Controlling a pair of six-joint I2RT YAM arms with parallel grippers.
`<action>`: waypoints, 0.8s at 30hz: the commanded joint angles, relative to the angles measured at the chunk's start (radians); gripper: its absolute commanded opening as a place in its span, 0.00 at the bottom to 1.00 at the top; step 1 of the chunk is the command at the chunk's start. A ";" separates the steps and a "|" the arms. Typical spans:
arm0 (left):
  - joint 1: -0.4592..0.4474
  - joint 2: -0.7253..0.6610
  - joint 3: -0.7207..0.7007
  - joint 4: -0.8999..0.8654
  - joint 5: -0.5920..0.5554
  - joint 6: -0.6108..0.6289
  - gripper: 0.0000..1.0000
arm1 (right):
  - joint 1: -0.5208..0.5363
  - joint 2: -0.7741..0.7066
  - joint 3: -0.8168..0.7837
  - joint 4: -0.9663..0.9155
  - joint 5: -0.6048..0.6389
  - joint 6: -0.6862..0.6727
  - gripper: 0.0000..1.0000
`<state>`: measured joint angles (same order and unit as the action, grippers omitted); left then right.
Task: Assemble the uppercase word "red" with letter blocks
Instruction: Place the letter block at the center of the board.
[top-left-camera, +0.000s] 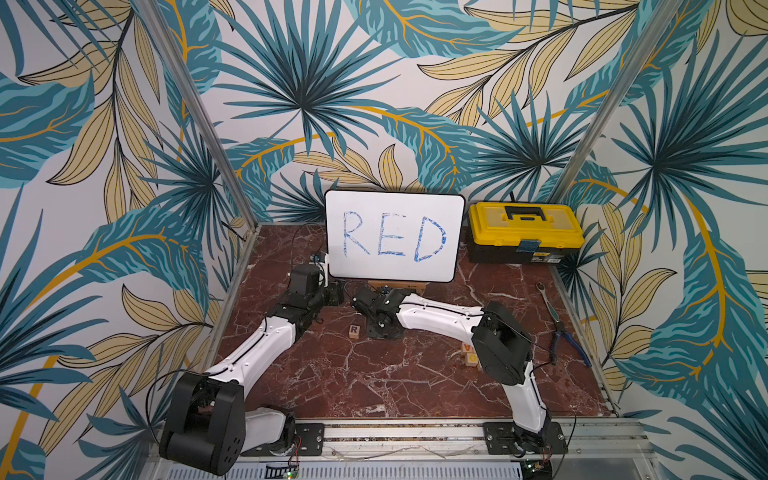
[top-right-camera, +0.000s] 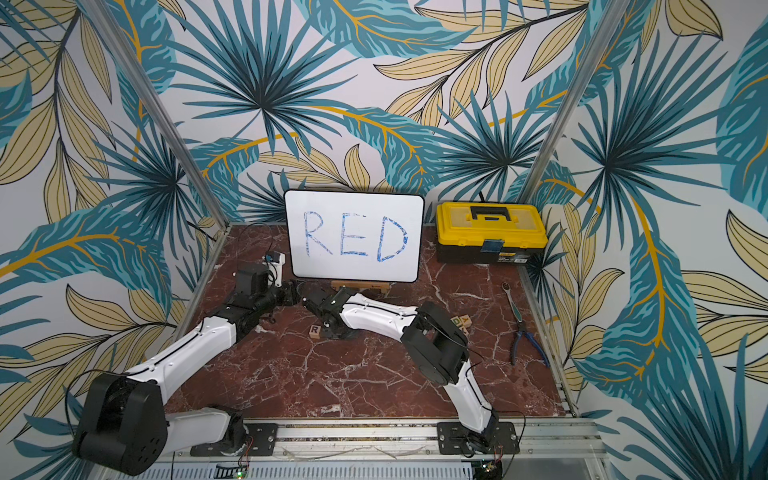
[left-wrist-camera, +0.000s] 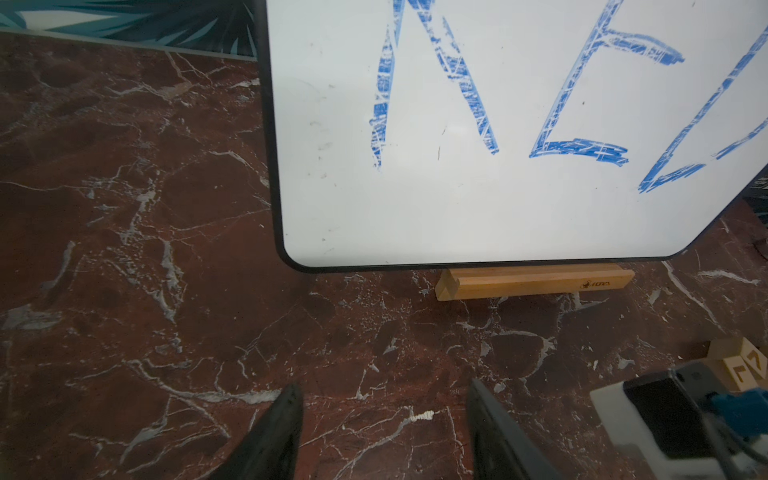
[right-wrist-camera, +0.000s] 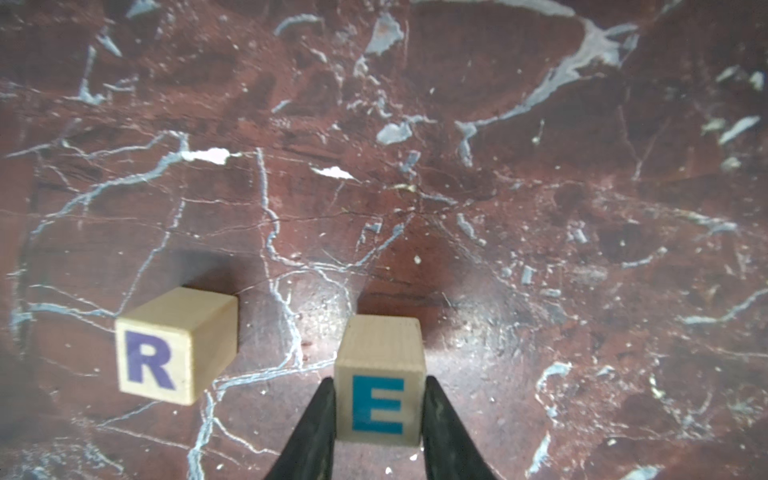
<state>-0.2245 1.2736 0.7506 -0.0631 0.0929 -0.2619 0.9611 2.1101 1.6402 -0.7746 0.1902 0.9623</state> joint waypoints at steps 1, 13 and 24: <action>0.011 -0.020 -0.030 0.021 0.011 -0.005 0.63 | 0.004 0.029 0.014 0.001 0.004 0.017 0.34; 0.019 -0.037 -0.034 0.017 0.017 -0.002 0.63 | 0.002 0.051 0.040 -0.018 0.008 0.019 0.34; 0.022 -0.037 -0.033 0.015 0.021 -0.001 0.63 | -0.001 0.065 0.049 -0.032 0.015 0.004 0.34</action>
<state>-0.2134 1.2549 0.7433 -0.0631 0.1020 -0.2619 0.9611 2.1483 1.6756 -0.7803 0.1905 0.9684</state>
